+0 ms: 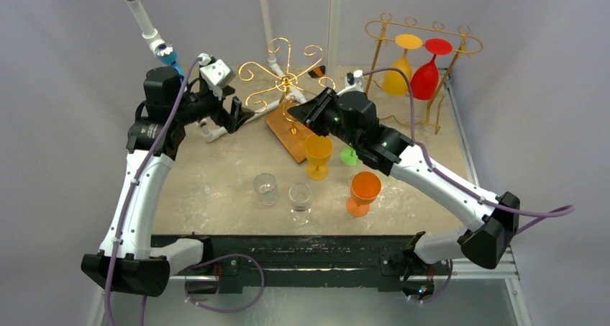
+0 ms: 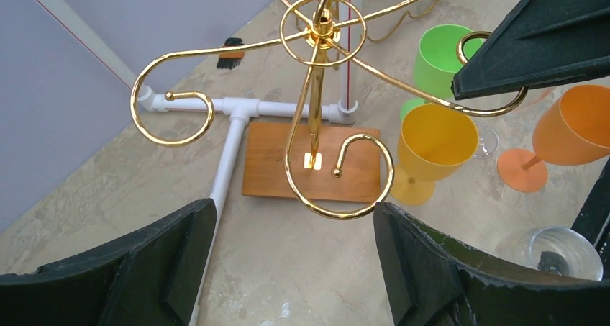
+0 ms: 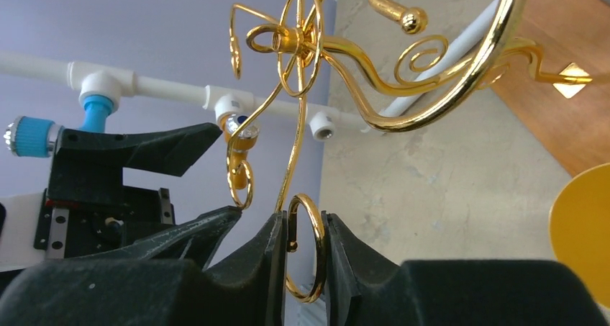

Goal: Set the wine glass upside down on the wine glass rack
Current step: Move the wine rack to the center of the board.

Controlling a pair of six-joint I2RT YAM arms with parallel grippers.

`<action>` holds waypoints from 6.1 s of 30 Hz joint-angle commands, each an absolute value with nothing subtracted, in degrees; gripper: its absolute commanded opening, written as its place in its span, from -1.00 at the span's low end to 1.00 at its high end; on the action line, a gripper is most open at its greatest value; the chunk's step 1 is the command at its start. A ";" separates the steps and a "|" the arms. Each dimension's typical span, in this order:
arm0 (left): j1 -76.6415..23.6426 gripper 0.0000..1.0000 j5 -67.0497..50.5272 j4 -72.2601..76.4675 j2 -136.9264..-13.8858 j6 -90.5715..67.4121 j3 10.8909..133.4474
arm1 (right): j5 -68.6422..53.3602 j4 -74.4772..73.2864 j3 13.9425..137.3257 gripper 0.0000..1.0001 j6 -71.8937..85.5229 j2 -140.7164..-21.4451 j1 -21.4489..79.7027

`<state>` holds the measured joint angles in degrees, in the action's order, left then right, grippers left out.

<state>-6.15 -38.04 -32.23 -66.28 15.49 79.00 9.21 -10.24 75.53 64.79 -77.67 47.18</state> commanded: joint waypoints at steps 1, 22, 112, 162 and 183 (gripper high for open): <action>-6.64 0.74 -39.67 -31.07 -64.73 14.68 78.31 | 5.85 -8.47 74.31 -1.00 68.94 -76.30 47.37; -6.68 0.89 -42.43 -33.49 -60.34 28.43 77.19 | -1.53 -14.81 86.13 -1.00 66.62 -79.46 42.85; -26.63 -1.00 -37.71 -11.63 -43.67 76.93 60.07 | -10.99 -13.59 66.11 -0.63 65.55 -73.23 35.54; -27.32 -1.00 -31.96 -18.83 -49.86 76.14 63.87 | -14.28 -13.01 67.73 0.02 66.72 -73.15 35.07; -27.33 -0.23 -31.65 -30.96 -43.24 77.22 58.88 | -6.98 -25.46 70.72 0.42 55.85 -69.44 35.07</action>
